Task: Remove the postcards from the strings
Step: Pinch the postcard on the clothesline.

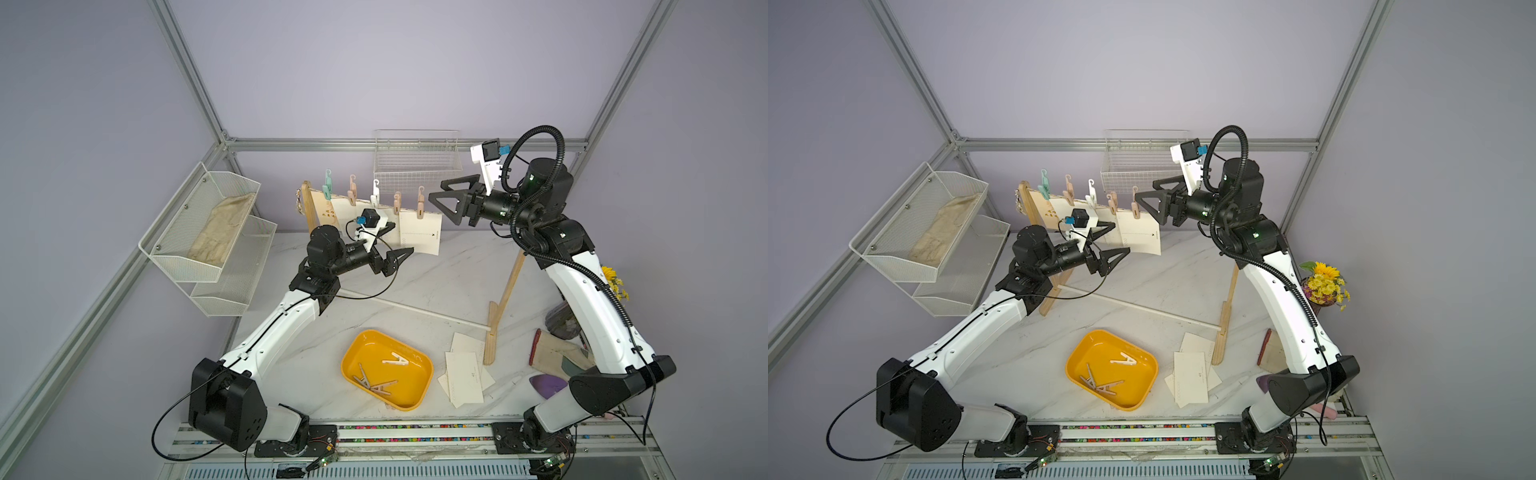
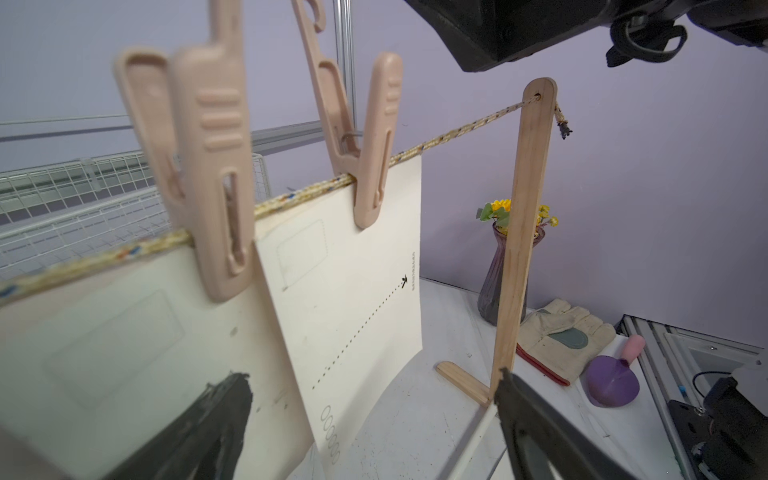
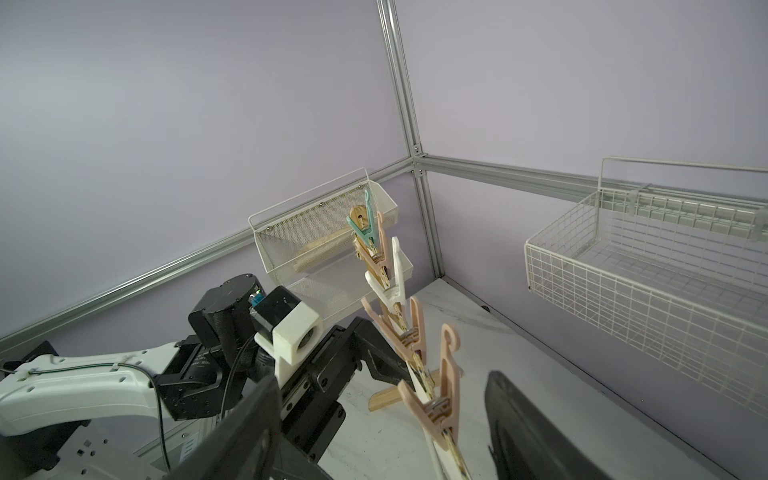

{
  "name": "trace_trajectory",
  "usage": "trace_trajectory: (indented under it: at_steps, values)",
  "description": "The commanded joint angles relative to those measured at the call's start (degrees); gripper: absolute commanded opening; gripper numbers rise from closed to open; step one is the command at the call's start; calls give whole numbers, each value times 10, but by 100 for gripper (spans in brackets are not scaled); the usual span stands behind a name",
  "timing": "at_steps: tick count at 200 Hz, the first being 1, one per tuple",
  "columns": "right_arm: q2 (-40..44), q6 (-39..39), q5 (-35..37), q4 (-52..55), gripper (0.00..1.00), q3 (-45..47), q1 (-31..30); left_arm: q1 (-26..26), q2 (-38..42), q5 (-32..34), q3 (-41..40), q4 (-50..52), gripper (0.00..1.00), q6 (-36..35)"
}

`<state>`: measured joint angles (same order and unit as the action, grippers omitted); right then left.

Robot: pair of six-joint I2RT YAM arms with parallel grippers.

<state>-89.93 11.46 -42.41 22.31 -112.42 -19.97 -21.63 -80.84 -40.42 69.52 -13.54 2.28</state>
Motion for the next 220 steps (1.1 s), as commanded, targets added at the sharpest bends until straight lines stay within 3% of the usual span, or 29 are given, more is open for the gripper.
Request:
trace_trajectory:
  at_steps: [1,42,124,175,220]
  values:
    - [-12,-1,-12,12,78,-16,3,3,-20,-50,40,-41,89,22]
    - [-30,-2,-19,17,79,-25,3,3,-29,-81,45,-48,79,37]
    - [-93,-28,-47,86,78,-93,3,3,-28,-93,37,-61,49,52]
    - [-111,-27,-84,94,73,-106,2,3,-33,-92,33,-75,30,69]
    - [-127,-32,-103,106,71,-114,2,3,-40,-92,36,-80,19,82]
